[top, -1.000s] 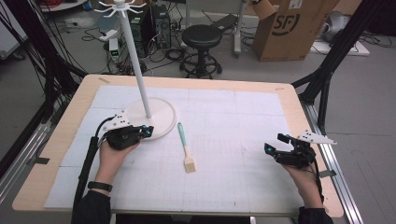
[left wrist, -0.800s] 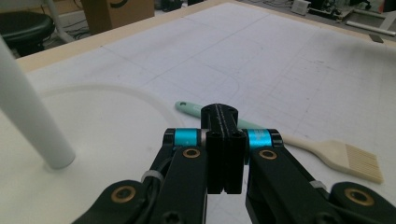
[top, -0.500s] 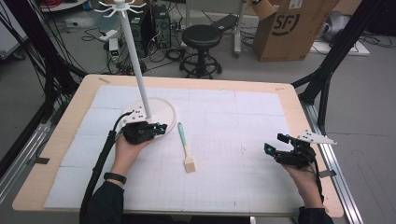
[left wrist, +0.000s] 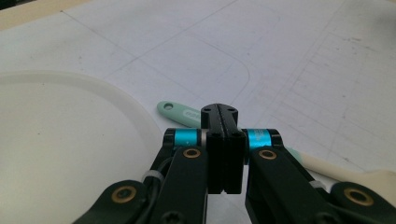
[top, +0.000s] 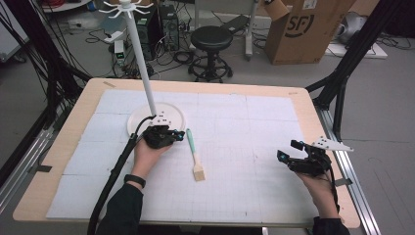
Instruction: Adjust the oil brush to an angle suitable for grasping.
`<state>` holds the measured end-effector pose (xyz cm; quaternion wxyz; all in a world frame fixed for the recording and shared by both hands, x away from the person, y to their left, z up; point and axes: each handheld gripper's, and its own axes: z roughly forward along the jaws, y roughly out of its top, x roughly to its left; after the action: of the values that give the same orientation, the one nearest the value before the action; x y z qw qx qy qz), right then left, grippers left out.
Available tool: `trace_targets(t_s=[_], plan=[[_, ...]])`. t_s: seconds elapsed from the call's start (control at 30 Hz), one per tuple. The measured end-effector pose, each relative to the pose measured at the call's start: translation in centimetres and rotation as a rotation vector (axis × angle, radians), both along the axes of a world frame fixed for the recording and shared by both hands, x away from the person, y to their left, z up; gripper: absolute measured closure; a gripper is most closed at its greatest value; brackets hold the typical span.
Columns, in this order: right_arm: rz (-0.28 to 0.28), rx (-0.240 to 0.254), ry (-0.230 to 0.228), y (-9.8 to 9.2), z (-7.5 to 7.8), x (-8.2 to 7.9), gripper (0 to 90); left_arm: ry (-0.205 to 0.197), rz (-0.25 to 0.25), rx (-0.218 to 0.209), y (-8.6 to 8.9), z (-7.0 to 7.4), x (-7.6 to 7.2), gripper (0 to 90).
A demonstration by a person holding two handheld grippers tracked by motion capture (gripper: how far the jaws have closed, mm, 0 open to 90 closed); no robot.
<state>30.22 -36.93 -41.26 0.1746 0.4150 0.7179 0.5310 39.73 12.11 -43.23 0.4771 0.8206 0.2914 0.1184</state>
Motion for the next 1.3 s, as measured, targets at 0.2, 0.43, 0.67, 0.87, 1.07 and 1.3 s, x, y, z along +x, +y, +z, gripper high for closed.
trace_targets(t_s=[0.2, 0.43, 0.67, 0.87, 1.07, 1.3], plan=[[0.002, 0.003, -0.001, -0.1, 0.0, 0.0, 16.6, 0.030, 0.025, 0.062, -1.5, -0.5, 0.8, 90.0], [0.002, 0.005, 0.002, -0.1, 0.0, -0.1, 16.6, 0.036, 0.050, 0.098, -2.1, -0.9, 1.2, 90.0], [0.004, 0.007, 0.004, -0.1, 0.0, -0.1, 16.6, 0.047, 0.055, 0.115, -2.7, -1.4, 1.6, 90.0], [0.002, 0.011, 0.002, -0.2, 0.1, -0.1, 16.6, 0.055, 0.046, 0.123, -3.8, -1.2, 2.0, 90.0], [0.002, 0.011, -0.001, -0.4, 0.1, -0.2, 16.6, 0.052, 0.030, 0.123, -5.2, -1.2, 2.2, 90.0], [0.000, 0.013, -0.004, -0.5, 0.2, -0.2, 16.6, 0.052, -0.020, 0.132, -7.8, -1.1, 2.4, 90.0]])
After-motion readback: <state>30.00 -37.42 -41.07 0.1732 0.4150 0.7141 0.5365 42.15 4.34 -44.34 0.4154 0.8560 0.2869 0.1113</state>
